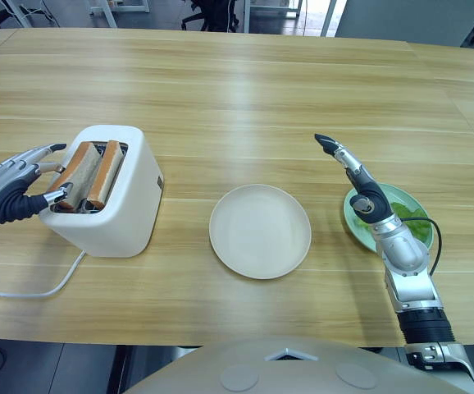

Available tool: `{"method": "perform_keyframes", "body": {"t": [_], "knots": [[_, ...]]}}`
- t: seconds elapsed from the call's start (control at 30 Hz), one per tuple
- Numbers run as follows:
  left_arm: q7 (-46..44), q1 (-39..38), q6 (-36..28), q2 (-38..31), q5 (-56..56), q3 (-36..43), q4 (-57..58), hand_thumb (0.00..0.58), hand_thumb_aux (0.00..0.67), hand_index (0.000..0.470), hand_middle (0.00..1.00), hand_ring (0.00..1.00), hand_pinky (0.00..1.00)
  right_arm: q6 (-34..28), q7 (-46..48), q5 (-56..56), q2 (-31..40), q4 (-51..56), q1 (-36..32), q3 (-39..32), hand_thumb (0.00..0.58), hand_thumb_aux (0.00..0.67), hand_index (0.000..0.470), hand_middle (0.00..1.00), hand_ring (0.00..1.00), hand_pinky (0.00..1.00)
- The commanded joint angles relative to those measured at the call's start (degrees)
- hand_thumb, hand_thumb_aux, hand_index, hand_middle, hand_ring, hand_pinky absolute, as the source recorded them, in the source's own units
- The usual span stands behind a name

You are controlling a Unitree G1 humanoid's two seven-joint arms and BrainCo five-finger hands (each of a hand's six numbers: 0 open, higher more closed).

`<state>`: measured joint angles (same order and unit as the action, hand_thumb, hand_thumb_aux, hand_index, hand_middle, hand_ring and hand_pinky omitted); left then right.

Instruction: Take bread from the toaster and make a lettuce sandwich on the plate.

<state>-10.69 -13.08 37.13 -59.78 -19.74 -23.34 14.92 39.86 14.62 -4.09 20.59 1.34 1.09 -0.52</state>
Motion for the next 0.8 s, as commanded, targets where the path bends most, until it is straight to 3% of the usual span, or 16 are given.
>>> {"method": "perform_keyframes", "body": {"t": [0.03,0.47,0.6,0.73,0.77,0.8], "knots": [[-1.72,-0.12,0.45,0.60,-0.05,2.20,-1.56,0.580,0.670,0.460,0.00,0.00,0.00,-0.86,0.28,0.16,0.56,-0.75,0.25,0.60,0.000,0.000,0.000,0.00,0.00,0.00],[-2.58,3.61,-0.74,1.63,5.39,-1.45,-4.00,0.580,0.670,0.460,0.01,0.01,0.01,-0.99,0.21,0.13,0.58,-0.67,-0.14,0.67,0.000,0.000,0.000,0.00,0.00,0.00],[-2.26,4.87,-1.54,1.70,5.73,-2.83,-3.96,0.580,0.670,0.460,0.15,0.15,0.15,-0.99,0.21,0.12,0.52,-0.57,-0.25,0.62,0.000,0.000,0.000,0.00,0.00,0.00],[-2.14,5.60,-2.24,2.32,6.26,-3.56,-4.22,0.580,0.670,0.460,0.22,0.22,0.22,-1.12,0.25,0.13,0.54,-0.60,-0.38,0.58,0.000,0.000,0.000,0.00,0.00,0.00],[-2.04,5.70,-2.58,2.46,6.28,-3.76,-4.32,0.580,0.670,0.460,0.29,0.29,0.29,-1.16,0.27,0.17,0.56,-0.68,-0.34,0.59,0.000,0.000,0.000,0.00,0.00,0.00],[-1.95,5.81,-2.82,2.53,6.17,-3.92,-4.35,0.580,0.670,0.460,0.45,0.45,0.45,-1.19,0.29,0.19,0.58,-0.74,-0.32,0.60,0.000,0.000,0.000,0.00,0.00,0.00]]}}
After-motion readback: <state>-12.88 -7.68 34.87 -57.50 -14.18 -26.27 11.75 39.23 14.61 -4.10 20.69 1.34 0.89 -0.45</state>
